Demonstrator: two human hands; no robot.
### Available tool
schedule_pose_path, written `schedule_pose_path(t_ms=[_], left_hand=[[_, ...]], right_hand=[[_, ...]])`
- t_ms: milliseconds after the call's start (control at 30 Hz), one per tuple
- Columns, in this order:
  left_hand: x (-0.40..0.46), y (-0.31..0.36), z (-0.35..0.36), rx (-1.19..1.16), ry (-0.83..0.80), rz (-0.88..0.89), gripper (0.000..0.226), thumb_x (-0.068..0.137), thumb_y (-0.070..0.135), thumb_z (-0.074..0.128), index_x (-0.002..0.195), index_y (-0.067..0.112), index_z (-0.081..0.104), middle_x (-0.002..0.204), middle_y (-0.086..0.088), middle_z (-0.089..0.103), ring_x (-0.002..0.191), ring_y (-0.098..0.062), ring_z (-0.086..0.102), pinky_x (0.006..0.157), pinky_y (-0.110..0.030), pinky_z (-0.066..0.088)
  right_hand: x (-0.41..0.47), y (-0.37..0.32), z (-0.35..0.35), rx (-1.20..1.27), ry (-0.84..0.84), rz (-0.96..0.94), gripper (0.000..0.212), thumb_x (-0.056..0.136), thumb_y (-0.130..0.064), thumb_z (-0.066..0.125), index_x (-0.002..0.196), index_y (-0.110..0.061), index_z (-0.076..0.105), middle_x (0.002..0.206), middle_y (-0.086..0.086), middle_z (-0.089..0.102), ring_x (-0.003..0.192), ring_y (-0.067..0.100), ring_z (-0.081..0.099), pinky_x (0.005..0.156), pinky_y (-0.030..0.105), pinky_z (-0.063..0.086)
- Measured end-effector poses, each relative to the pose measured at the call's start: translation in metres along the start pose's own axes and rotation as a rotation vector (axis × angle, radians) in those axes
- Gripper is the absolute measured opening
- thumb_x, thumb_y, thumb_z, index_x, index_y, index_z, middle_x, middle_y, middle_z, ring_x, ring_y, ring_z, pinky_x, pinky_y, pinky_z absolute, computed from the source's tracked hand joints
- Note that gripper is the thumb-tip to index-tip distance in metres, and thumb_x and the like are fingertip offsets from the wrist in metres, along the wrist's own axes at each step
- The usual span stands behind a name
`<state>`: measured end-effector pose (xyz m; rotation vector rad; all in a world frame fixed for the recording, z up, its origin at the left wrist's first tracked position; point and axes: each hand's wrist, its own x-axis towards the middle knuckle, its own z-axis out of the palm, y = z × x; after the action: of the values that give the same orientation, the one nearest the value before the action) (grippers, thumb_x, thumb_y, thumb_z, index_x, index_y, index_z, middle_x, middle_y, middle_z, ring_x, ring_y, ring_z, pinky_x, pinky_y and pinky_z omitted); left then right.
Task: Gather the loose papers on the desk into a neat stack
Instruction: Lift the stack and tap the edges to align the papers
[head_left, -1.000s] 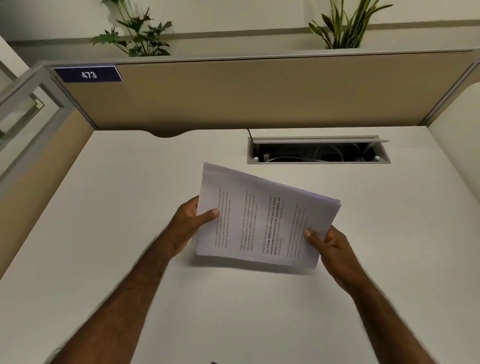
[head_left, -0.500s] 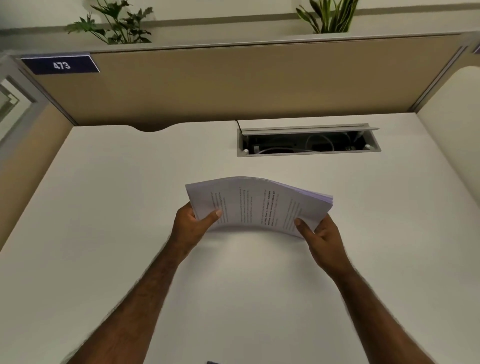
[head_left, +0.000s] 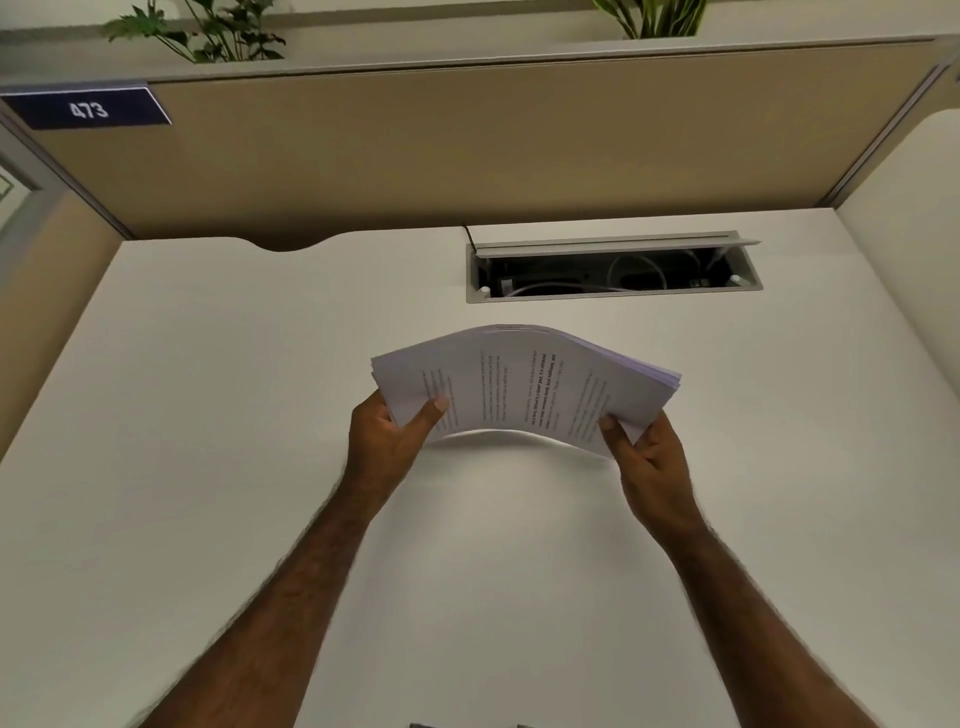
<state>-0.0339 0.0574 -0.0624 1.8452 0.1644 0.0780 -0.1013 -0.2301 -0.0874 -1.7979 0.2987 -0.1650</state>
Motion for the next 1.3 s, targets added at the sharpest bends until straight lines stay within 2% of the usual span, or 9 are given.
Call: schedule_pose_path(t_ms=[333,467,567,700,800,933,1067,1200,1300], left_hand=[[-0.003,-0.002,0.018,-0.03,0.039,-0.052,0.038,0.085,0.021,0.081,0.119,0.02,0.063,0.104,0.008,0.07,0.091,-0.001,0.068,0.074,-0.013,0.059],[-0.002,-0.006,0.019,-0.029,0.082,-0.046,0.039,0.085,0.021,0.081,0.119,0.01,0.068,0.104,0.002,0.073,0.091,-0.011,0.071,0.07,-0.01,0.058],[-0.006,-0.014,0.022,-0.024,0.037,-0.12,0.035,0.086,0.02,0.08,0.118,0.012,0.069,0.106,-0.001,0.073,0.094,-0.016,0.071,0.082,-0.025,0.062],[-0.009,-0.012,0.024,-0.018,0.037,-0.091,0.034,0.088,0.021,0.078,0.119,0.014,0.067,0.105,0.002,0.072,0.091,-0.005,0.069,0.08,-0.016,0.06],[-0.011,-0.011,0.023,0.007,0.091,-0.065,0.034,0.088,0.021,0.078,0.119,0.01,0.069,0.103,0.003,0.072,0.089,-0.007,0.069,0.072,-0.005,0.055],[-0.014,-0.017,0.025,0.068,0.069,-0.083,0.025,0.092,0.024,0.074,0.113,0.014,0.07,0.099,0.003,0.071,0.093,-0.021,0.072,0.071,-0.013,0.055],[-0.011,-0.01,0.022,0.101,0.02,-0.062,0.029,0.094,0.025,0.071,0.12,0.014,0.067,0.103,0.005,0.07,0.088,-0.014,0.071,0.068,-0.012,0.055],[-0.009,0.001,0.017,0.034,-0.031,-0.107,0.025,0.093,0.023,0.072,0.117,0.023,0.066,0.099,0.009,0.072,0.084,-0.002,0.071,0.07,-0.017,0.059],[-0.012,0.0,0.014,-0.095,-0.044,-0.201,0.019,0.091,0.018,0.075,0.103,0.03,0.068,0.094,0.016,0.074,0.075,0.003,0.074,0.065,-0.017,0.06]], right_hand=[[-0.002,0.006,0.001,0.0,0.034,0.038,0.055,0.101,-0.037,0.051,0.152,-0.016,0.05,0.137,0.003,0.067,0.125,0.016,0.064,0.1,0.021,0.052],[-0.001,0.005,-0.001,-0.023,0.022,0.047,0.053,0.103,-0.036,0.05,0.153,-0.018,0.048,0.138,0.003,0.067,0.125,0.014,0.063,0.104,0.031,0.054],[0.0,0.009,0.0,-0.063,-0.026,0.086,0.042,0.11,-0.024,0.052,0.153,-0.02,0.049,0.137,-0.001,0.066,0.123,-0.003,0.062,0.108,0.034,0.053],[0.0,0.008,0.001,-0.076,-0.001,0.106,0.039,0.111,-0.015,0.051,0.148,-0.026,0.05,0.131,-0.007,0.066,0.114,-0.021,0.059,0.101,0.02,0.05],[-0.003,0.008,0.001,-0.054,0.052,0.101,0.039,0.111,-0.014,0.052,0.15,-0.016,0.051,0.132,-0.003,0.068,0.119,-0.009,0.063,0.103,0.019,0.05],[-0.004,0.014,0.004,-0.122,0.0,0.089,0.038,0.112,-0.015,0.049,0.149,-0.012,0.052,0.135,0.001,0.066,0.124,0.018,0.062,0.103,0.021,0.051],[-0.001,0.012,0.002,-0.159,0.0,0.096,0.036,0.111,-0.016,0.051,0.147,-0.012,0.053,0.132,-0.002,0.066,0.121,0.017,0.063,0.086,0.001,0.049],[0.001,0.01,-0.004,-0.084,0.091,0.161,0.029,0.108,-0.017,0.06,0.137,-0.018,0.057,0.131,0.0,0.07,0.121,0.021,0.069,0.096,0.022,0.058],[-0.003,0.009,-0.006,0.009,0.176,0.255,0.047,0.105,-0.028,0.065,0.149,-0.022,0.05,0.145,0.001,0.062,0.126,0.019,0.064,0.111,0.042,0.054]])
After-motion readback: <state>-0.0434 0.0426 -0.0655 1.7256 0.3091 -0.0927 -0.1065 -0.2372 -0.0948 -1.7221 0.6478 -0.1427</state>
